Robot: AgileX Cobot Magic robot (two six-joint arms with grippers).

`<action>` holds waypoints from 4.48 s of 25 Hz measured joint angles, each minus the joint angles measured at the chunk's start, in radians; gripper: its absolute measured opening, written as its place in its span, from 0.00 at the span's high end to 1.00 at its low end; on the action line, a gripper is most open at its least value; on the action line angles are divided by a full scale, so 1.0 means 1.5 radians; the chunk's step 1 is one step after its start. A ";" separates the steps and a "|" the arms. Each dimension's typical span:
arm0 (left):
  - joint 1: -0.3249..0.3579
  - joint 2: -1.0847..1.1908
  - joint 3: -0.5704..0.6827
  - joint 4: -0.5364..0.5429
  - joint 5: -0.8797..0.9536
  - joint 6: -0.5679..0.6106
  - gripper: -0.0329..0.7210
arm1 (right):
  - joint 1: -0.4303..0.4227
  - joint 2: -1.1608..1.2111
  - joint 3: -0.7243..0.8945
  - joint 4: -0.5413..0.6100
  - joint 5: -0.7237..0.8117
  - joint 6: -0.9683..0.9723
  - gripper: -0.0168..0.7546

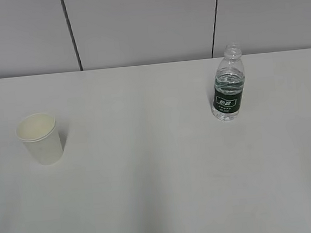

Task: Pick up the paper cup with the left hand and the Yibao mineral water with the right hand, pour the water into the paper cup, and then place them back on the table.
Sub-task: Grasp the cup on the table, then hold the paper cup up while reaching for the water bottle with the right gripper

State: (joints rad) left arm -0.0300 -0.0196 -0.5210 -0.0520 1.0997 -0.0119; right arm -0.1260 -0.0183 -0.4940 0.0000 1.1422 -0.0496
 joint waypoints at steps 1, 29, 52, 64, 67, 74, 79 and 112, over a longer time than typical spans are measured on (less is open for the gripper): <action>0.000 0.000 0.000 0.000 0.000 0.000 0.07 | 0.000 0.000 0.000 0.000 0.000 0.000 0.23; -0.004 0.307 -0.031 -0.009 -0.364 0.008 0.20 | 0.000 0.000 0.000 0.000 0.000 0.000 0.23; -0.137 0.766 0.166 0.003 -0.934 0.008 0.20 | 0.000 0.000 0.000 0.000 0.000 0.000 0.23; -0.142 0.984 0.192 0.047 -1.170 0.008 0.22 | 0.000 0.000 0.000 0.000 0.000 0.000 0.23; -0.142 1.045 0.192 0.049 -1.246 0.008 0.22 | 0.000 0.000 0.000 0.000 0.000 0.000 0.23; -0.142 1.163 0.163 0.040 -1.314 0.008 0.12 | 0.000 0.000 0.000 0.000 0.000 0.000 0.23; -0.142 1.214 0.133 0.024 -1.360 0.008 0.10 | 0.000 0.000 0.000 0.000 0.000 0.000 0.23; -0.142 1.347 0.063 0.005 -1.492 -0.014 0.33 | 0.000 0.000 0.000 0.000 0.000 0.000 0.23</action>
State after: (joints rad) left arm -0.2423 2.0011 -0.4267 -0.0452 -1.1385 -0.0324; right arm -0.1260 -0.0183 -0.4940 0.0000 1.1422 -0.0496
